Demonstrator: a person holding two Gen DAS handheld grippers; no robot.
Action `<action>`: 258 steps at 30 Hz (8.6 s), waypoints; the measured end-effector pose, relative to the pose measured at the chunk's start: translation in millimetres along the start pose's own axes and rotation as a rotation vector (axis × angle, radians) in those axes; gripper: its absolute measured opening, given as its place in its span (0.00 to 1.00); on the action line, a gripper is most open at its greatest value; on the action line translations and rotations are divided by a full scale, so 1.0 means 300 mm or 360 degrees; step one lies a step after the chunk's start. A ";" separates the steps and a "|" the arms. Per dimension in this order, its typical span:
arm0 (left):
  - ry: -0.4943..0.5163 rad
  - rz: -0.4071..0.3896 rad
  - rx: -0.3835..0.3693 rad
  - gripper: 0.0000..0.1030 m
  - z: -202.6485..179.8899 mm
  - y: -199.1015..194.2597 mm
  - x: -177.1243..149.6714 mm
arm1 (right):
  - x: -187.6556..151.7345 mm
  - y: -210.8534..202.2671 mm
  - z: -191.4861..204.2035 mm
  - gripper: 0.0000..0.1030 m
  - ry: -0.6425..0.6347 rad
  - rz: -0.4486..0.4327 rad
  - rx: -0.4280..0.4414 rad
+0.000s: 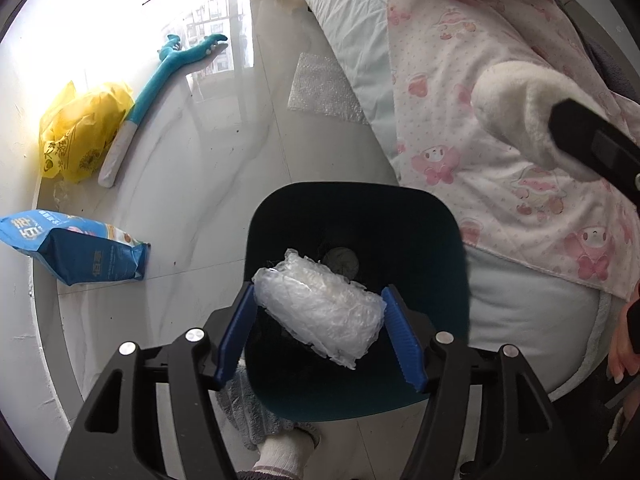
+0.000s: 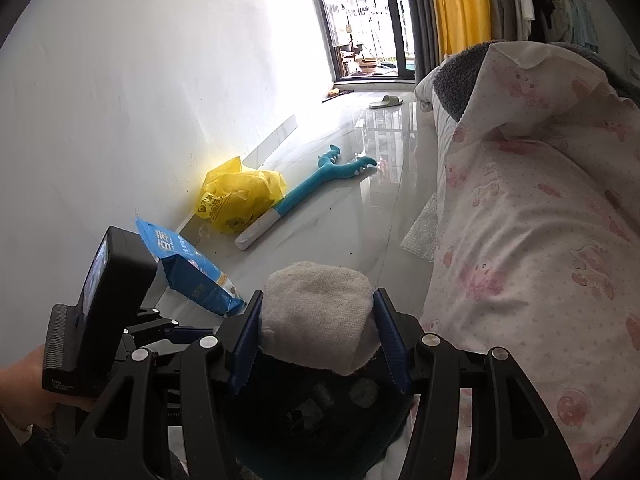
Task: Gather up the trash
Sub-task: 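Open the left tool over the bin while the right tool releases the tissue ball, then move both tools back toward the black clip and tape ring on the duvet, then grasp the black curved clip with the left tool while the right tool grasps the tape ring, then carry the black clip and tape ring over the teal bin with both tools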
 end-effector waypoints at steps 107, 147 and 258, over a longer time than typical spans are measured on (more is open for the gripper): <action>0.0520 -0.0902 -0.0527 0.90 -1.055 -0.170 0.634 | -0.144 -0.437 -1.199 0.81 0.0282 -0.0004 -0.0419; 0.0750 -0.0478 -0.0600 0.66 -1.381 0.134 0.606 | -0.138 -0.571 -1.349 0.48 0.0353 -0.0102 -0.0466; 0.0141 -0.0003 -0.0019 0.43 -0.068 0.002 0.013 | 0.093 -0.196 -0.042 0.48 -0.0078 -0.0110 -0.0031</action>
Point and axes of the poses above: each gripper's, at about its wrist camera, not at the fingertips, and y roughly the way its jaws point, z to its left, x to its top, the point moved 7 cm from there along y, roughly the way its jaws point, and after that the axes turned 2 degrees about -x, right-handed, at the moved point
